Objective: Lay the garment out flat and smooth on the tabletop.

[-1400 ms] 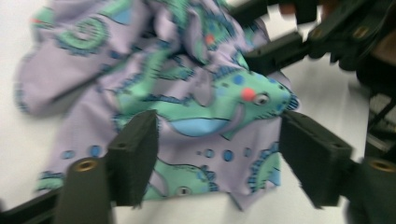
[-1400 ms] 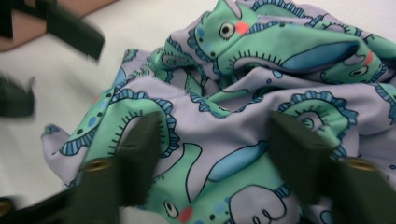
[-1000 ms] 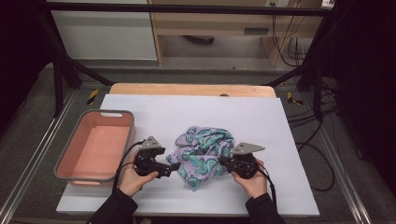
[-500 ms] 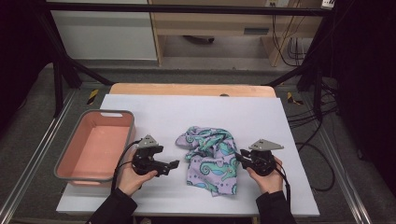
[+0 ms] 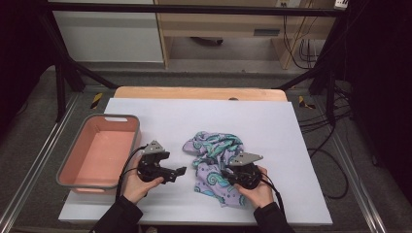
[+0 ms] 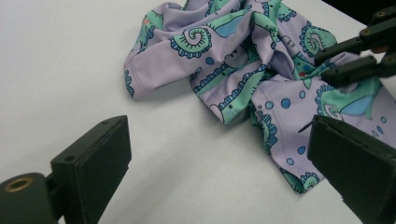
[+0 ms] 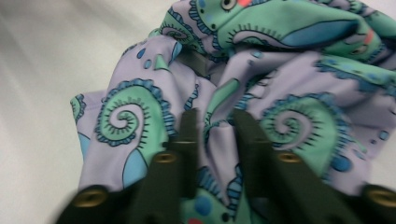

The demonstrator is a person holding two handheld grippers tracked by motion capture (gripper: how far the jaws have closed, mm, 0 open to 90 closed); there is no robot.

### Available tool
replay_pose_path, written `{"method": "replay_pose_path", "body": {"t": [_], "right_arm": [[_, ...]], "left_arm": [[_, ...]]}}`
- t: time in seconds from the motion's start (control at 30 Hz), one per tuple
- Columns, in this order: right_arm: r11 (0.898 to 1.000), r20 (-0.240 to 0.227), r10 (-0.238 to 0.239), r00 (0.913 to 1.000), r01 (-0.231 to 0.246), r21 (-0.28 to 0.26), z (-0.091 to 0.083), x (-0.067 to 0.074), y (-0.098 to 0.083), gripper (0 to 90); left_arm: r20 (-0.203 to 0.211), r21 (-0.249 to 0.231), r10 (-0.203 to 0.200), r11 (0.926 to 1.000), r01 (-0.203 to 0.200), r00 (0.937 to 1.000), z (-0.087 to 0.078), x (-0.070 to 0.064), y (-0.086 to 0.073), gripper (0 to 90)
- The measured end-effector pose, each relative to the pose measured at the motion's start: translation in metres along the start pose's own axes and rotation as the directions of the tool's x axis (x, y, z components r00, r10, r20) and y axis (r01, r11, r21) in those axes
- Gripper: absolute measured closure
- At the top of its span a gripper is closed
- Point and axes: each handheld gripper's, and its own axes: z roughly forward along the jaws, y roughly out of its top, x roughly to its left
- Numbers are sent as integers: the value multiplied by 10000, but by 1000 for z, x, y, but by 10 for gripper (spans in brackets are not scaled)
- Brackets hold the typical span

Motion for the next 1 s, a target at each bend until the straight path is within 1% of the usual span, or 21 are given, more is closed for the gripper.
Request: {"method": "replay_pose_path", "body": {"t": [0.07,0.1,0.13,0.17,0.27,0.33,0.4,0.47,0.57,0.63,0.67,0.7,0.8,0.9,0.93,0.97,1.0], "right_arm": [[9997,71,179,9998,-178,-138,-9,-6,1,805],[9995,201,234,9995,-230,-237,-15,-9,1,807],[9974,443,499,9978,-475,-544,-28,-19,0,806],[9974,443,499,9978,-475,-544,-28,-19,0,806],[9907,937,976,9908,-878,-1040,-46,-34,-5,796],[9856,1099,1298,9854,-1161,-1228,-53,-43,-10,791],[9846,1338,1480,9799,-1333,-1127,-55,-50,-15,791],[9877,1716,1456,9743,-1333,-811,-51,-55,-20,789],[9879,2224,1546,9626,-1525,-267,-44,-62,-28,776],[9874,2423,1546,9578,-1582,-49,-41,-65,-32,761],[9863,2431,1618,9564,-1647,-85,-41,-66,-33,745],[9855,2371,1680,9569,-1686,-177,-43,-66,-33,732],[9828,2206,1814,9583,-1687,-752,-47,-65,-29,667],[9804,1949,1762,9649,-1543,-1226,-50,-60,-23,575],[9796,1646,1672,9721,-1449,-1392,-49,-55,-19,512],[9796,1646,1672,9721,-1449,-1392,-49,-55,-19,512],[9802,1454,1601,9763,-1398,-1405,-47,-52,-17,477]], "left_arm": [[-3,-43,-24,10000,24,10000,-1,0,0,58],[-1,-59,-31,10000,31,10000,-1,0,0,58],[-6,-57,-14,10000,14,10000,-1,0,0,58],[-7,-73,-18,10000,18,10000,-2,0,1,58],[9,-68,-15,10000,15,10000,-1,0,1,58],[14,-43,1,10000,-1,10000,0,-1,0,58],[47,-9,15,10000,-15,10000,1,-1,0,58],[81,44,56,10000,-56,10000,2,-2,0,59],[198,93,115,9999,-116,9997,4,-7,-1,70],[284,187,179,9997,-185,9994,8,-11,-1,86],[348,214,195,9996,-202,9992,9,-14,-1,91],[454,222,229,9995,-239,9987,11,-17,0,109],[784,341,269,9990,-297,9966,18,-27,1,168],[1010,576,511,9967,-571,9936,27,-37,1,232],[1099,621,523,9963,-594,9926,31,-40,1,278],[1196,701,565,9954,-652,9912,35,-43,1,278],[1283,816,590,9942,-699,9900,39,-46,2,295]]}}
